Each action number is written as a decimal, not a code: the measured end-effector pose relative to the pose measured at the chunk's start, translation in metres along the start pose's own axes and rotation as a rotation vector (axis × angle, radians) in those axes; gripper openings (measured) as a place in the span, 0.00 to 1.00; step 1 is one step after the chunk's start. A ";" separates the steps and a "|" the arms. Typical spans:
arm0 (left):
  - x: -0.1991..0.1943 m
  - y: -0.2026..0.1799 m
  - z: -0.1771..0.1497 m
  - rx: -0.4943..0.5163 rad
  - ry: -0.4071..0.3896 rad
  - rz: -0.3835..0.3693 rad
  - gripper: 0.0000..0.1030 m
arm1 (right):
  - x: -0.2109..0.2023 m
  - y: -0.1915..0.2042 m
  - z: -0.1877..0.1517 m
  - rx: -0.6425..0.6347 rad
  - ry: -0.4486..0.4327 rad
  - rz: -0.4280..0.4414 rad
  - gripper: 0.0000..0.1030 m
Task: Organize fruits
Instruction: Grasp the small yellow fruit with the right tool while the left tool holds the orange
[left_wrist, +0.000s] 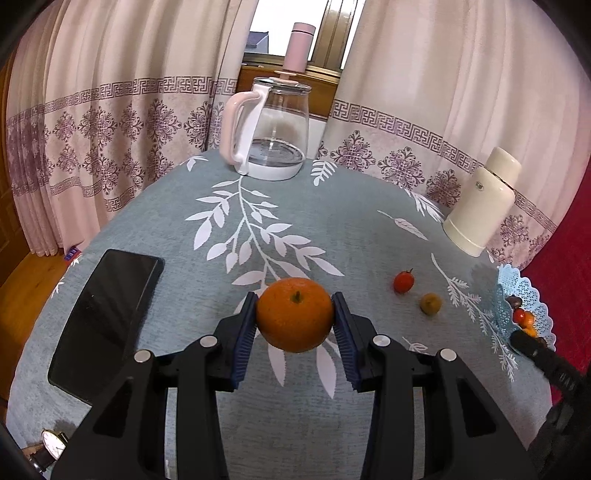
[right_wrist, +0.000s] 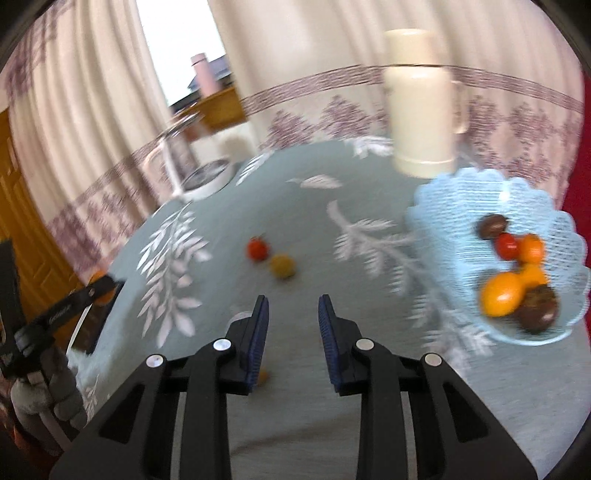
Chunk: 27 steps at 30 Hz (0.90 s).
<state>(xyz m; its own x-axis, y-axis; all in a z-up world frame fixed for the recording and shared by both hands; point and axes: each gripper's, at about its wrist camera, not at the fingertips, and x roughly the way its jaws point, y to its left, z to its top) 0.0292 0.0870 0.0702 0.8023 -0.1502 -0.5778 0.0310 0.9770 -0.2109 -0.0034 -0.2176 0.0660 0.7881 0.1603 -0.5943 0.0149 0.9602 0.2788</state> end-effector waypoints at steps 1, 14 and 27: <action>0.000 -0.002 0.000 0.002 -0.001 -0.001 0.40 | -0.002 -0.006 0.001 0.016 -0.004 0.002 0.28; -0.001 -0.014 -0.002 0.028 0.002 -0.018 0.40 | 0.026 0.018 -0.050 -0.014 0.181 0.159 0.31; -0.001 -0.009 -0.002 0.014 0.002 -0.015 0.40 | 0.051 0.035 -0.058 -0.074 0.237 0.088 0.34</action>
<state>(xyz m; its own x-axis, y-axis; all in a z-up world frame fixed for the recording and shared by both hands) 0.0266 0.0782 0.0709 0.8006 -0.1653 -0.5759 0.0514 0.9766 -0.2089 0.0018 -0.1623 0.0012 0.6184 0.2841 -0.7327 -0.0991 0.9531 0.2859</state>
